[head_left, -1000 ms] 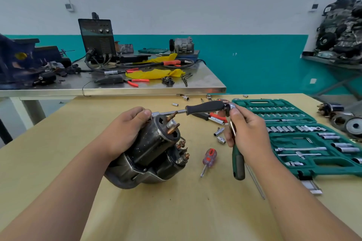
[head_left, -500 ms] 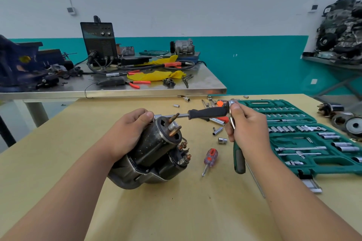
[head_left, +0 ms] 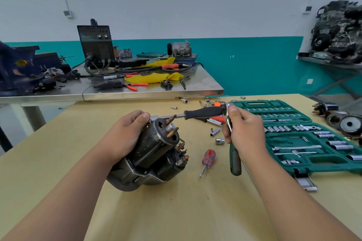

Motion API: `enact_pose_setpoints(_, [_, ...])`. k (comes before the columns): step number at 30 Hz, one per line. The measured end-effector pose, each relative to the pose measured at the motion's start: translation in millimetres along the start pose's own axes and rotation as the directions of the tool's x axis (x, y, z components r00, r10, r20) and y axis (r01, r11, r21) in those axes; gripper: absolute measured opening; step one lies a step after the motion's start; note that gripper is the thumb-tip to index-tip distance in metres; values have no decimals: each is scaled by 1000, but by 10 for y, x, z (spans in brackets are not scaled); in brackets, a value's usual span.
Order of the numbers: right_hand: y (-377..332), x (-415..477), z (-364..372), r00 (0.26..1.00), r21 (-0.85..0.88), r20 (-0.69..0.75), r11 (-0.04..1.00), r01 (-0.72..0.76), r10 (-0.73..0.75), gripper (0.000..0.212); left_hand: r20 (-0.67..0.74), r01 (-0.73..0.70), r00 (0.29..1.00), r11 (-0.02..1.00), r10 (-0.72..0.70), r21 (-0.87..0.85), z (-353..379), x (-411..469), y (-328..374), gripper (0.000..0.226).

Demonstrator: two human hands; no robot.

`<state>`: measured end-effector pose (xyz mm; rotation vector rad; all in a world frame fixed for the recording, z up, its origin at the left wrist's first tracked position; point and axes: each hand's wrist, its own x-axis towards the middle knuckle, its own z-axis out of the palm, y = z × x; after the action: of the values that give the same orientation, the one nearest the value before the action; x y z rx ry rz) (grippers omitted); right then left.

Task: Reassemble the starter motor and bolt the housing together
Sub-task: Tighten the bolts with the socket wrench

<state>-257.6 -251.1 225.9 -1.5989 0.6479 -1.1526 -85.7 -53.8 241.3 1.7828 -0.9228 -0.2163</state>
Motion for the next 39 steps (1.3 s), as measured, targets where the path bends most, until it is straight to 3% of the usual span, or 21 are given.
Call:
enact_pose_setpoints(9, [26,-4,14,1000,-23,-19,1000,5,-6,44,1,-11,1000,999,11,-38,4,0,-4,36])
enact_pose_setpoints(12, [4,35,-50,999,-101,28,994,32,-29,43,13,-15,1000,998,16,-62,8,-7,9,29])
enact_pose_setpoints(18, [-131,147,-100,979,-289,173,956,-56,110,39,28,-53,998,996,55,-73,-3,-13,-18,16])
enact_pose_setpoints(23, [-257,178,-97,942,-365,278,928,-80,191,33,-8,-24,1000,999,24,-34,-7,32,-67,22])
enact_pose_setpoints(25, [-300,225,-204,918,-162,377,985,-65,123,27,-46,9,999,1000,-10,-10,-6,81,-87,28])
enact_pose_setpoints(27, [-294,248,-341,867,113,495,986,-124,52,52,-39,54,998,998,-55,-14,-8,131,-90,34])
enact_pose_setpoints(28, [-255,255,-391,831,126,557,987,-96,10,69,-24,74,997,997,-75,-24,-9,153,-91,37])
enact_pose_setpoints(30, [-144,226,-410,740,-29,672,997,66,-30,88,-7,104,995,994,-104,-26,-13,188,-85,40])
enact_pose_setpoints(32, [16,139,-382,692,-192,717,932,307,-81,87,8,118,993,993,-117,-22,-12,214,-84,42])
enact_pose_setpoints(35, [243,-2,-348,678,-255,703,813,523,-216,78,15,133,991,991,-133,0,-8,262,-86,46])
enact_pose_setpoints(37, [357,-37,-359,622,-331,711,625,707,-328,77,16,139,990,990,-139,-3,-6,285,-82,47])
enact_pose_setpoints(39, [427,-4,-363,522,-364,724,394,844,-451,70,16,149,989,989,-148,-8,-3,288,-85,45])
